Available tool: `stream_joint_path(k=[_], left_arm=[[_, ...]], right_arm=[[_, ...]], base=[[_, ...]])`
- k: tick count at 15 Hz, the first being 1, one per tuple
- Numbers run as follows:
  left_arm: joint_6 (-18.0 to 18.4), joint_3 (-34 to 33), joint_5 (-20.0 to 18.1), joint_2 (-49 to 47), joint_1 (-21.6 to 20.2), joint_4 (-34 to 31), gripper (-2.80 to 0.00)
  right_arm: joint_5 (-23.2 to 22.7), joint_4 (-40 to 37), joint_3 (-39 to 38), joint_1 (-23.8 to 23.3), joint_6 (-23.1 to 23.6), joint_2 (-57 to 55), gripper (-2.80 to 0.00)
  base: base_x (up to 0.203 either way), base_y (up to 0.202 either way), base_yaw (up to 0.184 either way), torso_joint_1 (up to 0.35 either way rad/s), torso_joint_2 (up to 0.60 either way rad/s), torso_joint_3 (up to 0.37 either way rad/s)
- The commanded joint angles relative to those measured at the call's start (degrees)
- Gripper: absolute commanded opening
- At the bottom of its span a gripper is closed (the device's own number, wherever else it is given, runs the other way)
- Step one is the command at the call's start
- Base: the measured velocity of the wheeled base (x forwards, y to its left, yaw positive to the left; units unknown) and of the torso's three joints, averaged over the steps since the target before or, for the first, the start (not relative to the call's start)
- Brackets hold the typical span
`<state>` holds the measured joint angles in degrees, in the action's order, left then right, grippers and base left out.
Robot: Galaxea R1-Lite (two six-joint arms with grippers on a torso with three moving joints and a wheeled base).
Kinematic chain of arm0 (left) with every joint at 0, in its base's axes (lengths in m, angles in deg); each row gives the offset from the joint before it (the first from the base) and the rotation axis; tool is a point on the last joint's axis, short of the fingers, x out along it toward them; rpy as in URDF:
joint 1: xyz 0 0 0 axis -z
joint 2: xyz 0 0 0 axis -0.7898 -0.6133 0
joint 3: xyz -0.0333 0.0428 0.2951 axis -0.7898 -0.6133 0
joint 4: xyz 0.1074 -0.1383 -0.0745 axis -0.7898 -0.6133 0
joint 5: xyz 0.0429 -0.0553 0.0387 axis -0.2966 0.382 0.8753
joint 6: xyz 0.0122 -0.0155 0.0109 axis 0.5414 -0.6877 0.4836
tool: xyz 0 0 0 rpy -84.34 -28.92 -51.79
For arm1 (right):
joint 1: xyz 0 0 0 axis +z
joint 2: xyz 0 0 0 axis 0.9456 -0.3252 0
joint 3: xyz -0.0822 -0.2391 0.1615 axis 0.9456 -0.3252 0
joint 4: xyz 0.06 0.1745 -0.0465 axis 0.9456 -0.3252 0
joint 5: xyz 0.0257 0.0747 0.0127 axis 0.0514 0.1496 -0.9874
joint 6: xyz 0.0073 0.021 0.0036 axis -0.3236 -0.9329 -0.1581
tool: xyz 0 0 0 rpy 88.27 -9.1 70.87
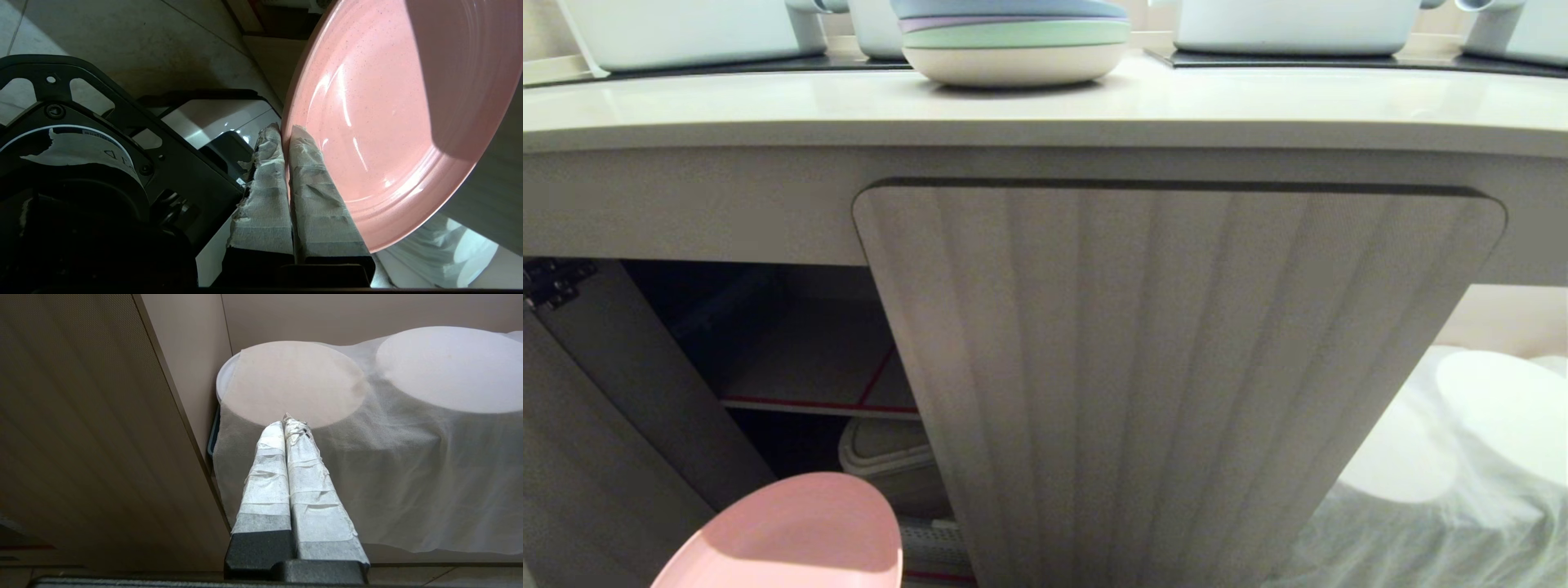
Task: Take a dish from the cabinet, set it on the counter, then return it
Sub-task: Put it back into the cabinet
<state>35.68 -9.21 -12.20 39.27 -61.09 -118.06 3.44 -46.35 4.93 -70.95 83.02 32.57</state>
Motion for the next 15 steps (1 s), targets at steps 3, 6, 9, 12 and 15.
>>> stream_joint_path(k=[3,6,9,12,15], left_arm=[[-2.3,0.7,3.0,-0.7,0.0,3.5,-2.80],[-3.1,2.4,3.9,-1.8,-0.1,4.1,-2.80],[-4.2,4.0,4.0,-4.2,-1.2,6.2,-2.80],[-4.4,4.4,4.0,-5.9,-1.4,8.6,-2.80],[-4.4,4.4,4.8,-7.6,-3.5,10.4,-2.80]], right_arm=[[0.0,0.0,0.0,0.0,0.0,0.0,-2.80],[0.0,0.0,0.0,0.0,0.0,0.0,-2.80],[0.0,0.1,0.0,0.0,0.0,0.0,-2.80],[0.0,0.0,0.0,0.0,0.0,0.0,-2.80],[0.0,0.1,0.0,0.0,0.0,0.0,-2.80]], base=[[0.000,0.000,0.000,0.000,0.00,0.000],[0.000,0.000,0.000,0.000,0.00,0.000],[0.000,0.000,0.000,0.000,0.00,0.000],[0.000,0.000,0.000,0.000,0.00,0.000],[0.000,0.000,0.000,0.000,0.00,0.000]])
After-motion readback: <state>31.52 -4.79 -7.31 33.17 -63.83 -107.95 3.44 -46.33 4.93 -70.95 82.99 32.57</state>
